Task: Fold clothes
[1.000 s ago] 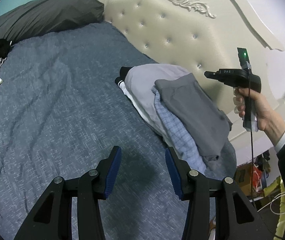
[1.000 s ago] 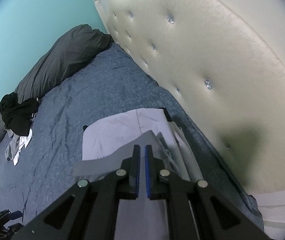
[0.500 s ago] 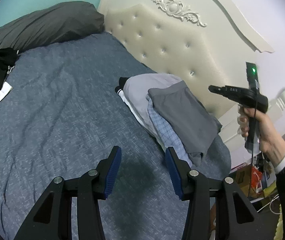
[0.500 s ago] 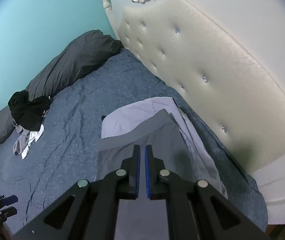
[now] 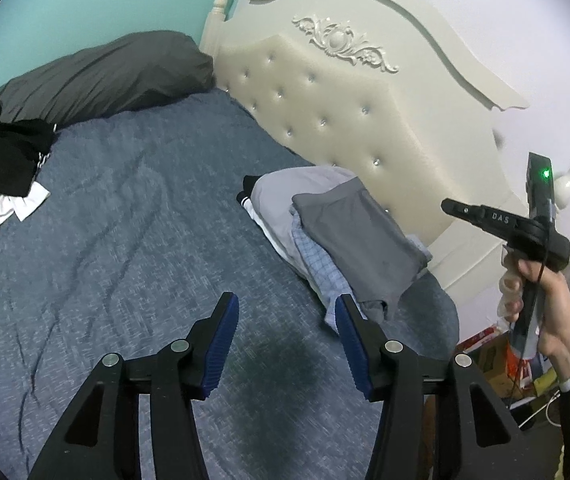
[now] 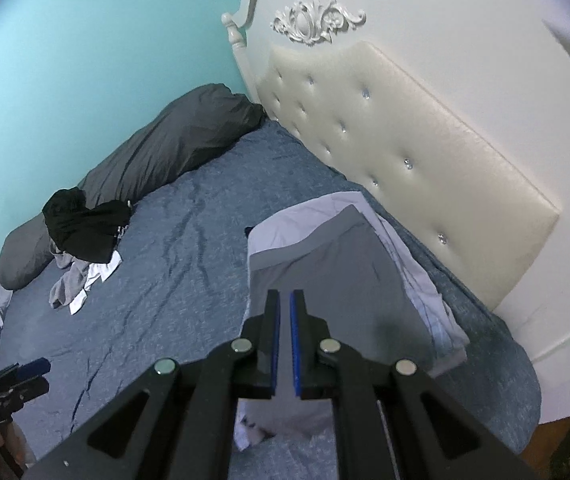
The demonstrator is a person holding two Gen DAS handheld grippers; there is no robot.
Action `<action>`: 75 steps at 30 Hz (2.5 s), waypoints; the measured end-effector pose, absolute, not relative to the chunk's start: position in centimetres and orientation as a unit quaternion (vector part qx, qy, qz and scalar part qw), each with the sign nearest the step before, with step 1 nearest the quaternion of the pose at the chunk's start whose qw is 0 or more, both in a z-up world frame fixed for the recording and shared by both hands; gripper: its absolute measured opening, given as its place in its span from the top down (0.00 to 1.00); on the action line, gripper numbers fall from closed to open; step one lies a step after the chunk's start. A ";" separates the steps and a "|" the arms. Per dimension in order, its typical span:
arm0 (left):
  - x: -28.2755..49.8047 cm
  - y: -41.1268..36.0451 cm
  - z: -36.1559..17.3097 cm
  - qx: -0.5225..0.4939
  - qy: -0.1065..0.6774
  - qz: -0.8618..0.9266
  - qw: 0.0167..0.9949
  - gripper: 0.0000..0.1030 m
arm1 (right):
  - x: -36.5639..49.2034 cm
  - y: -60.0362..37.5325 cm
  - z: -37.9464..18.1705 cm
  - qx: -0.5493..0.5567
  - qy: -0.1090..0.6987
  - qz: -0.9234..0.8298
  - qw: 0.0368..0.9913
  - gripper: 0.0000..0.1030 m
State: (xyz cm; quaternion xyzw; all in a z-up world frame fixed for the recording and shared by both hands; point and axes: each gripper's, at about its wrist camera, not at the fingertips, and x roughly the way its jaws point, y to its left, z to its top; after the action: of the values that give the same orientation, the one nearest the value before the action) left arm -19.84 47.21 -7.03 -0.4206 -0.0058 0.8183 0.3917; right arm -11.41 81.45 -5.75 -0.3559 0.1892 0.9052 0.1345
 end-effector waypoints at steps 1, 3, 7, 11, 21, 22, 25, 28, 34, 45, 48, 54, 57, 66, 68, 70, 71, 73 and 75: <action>-19.5 47.0 -6.7 -0.418 -0.005 0.819 0.392 0.46 | -11.0 81.0 -5.5 -0.357 0.187 0.905 0.139 0.93; -19.0 46.6 -6.1 -0.416 -0.005 0.820 0.393 0.44 | -10.2 80.1 -5.1 -0.362 0.177 0.902 0.152 0.84; -18.0 45.7 -5.1 -0.409 -0.008 0.825 0.391 0.42 | -8.4 78.4 -4.1 -0.355 0.177 0.905 0.150 0.78; -17.1 44.4 -4.1 -0.400 -0.010 0.830 0.388 0.37 | -6.7 76.3 -3.5 -0.352 0.169 0.908 0.151 0.70; -15.0 42.7 -3.1 -0.388 0.002 0.838 0.385 0.29 | -2.8 72.4 -2.7 -0.335 0.160 0.913 0.168 0.42; -14.8 42.6 -3.1 -0.387 0.004 0.838 0.384 0.28 | -2.4 72.1 -2.6 -0.331 0.161 0.914 0.168 0.41; -14.2 42.2 -3.0 -0.384 0.010 0.840 0.382 0.28 | -1.5 71.1 -2.3 -0.324 0.163 0.917 0.168 0.40; -13.7 41.8 -3.0 -0.382 0.013 0.843 0.379 0.26 | -0.9 70.0 -2.2 -0.329 0.155 0.915 0.172 0.35; -12.6 40.9 -2.8 -0.376 0.015 0.848 0.373 0.17 | 0.9 67.9 -1.8 -0.321 0.145 0.919 0.180 0.27; -10.4 39.1 -1.8 -0.358 0.022 0.861 0.360 0.00 | 4.2 64.8 -1.0 -0.303 0.137 0.922 0.197 0.12; -9.7 38.7 -1.7 -0.354 0.029 0.863 0.359 0.00 | 5.1 64.0 -1.0 -0.298 0.141 0.923 0.196 0.09; -8.4 37.8 -1.6 -0.353 0.033 0.864 0.357 0.00 | 6.7 62.1 -0.9 -0.297 0.143 0.924 0.195 0.08; -7.6 37.3 -1.7 -0.351 0.035 0.866 0.354 0.00 | 7.5 61.1 -0.9 -0.299 0.140 0.924 0.191 0.07; -5.2 35.3 -1.4 -0.342 0.038 0.876 0.340 0.00 | 9.7 58.9 -1.3 -0.302 0.143 0.924 0.184 0.07; -4.6 34.8 -1.1 -0.339 0.036 0.877 0.338 0.00 | 10.3 58.5 -1.3 -0.300 0.142 0.925 0.185 0.07; -4.1 34.5 -0.9 -0.336 0.037 0.879 0.337 0.00 | 10.8 58.0 -1.4 -0.298 0.142 0.926 0.184 0.07; -3.9 34.3 -0.9 -0.335 0.038 0.879 0.337 0.00 | 11.0 57.7 -1.4 -0.297 0.141 0.926 0.183 0.07; -3.5 34.1 -0.8 -0.332 0.040 0.880 0.336 0.00 | 11.3 57.2 -1.5 -0.298 0.140 0.927 0.182 0.07; -3.2 33.9 -0.8 -0.332 0.041 0.881 0.334 0.00 | 11.6 56.8 -1.5 -0.298 0.139 0.927 0.180 0.07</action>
State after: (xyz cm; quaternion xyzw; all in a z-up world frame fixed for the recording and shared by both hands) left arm -3.16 33.87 -0.80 -0.3323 0.0411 0.8812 0.3337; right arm 11.63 56.80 -1.50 -0.2981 0.1388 0.9270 0.1805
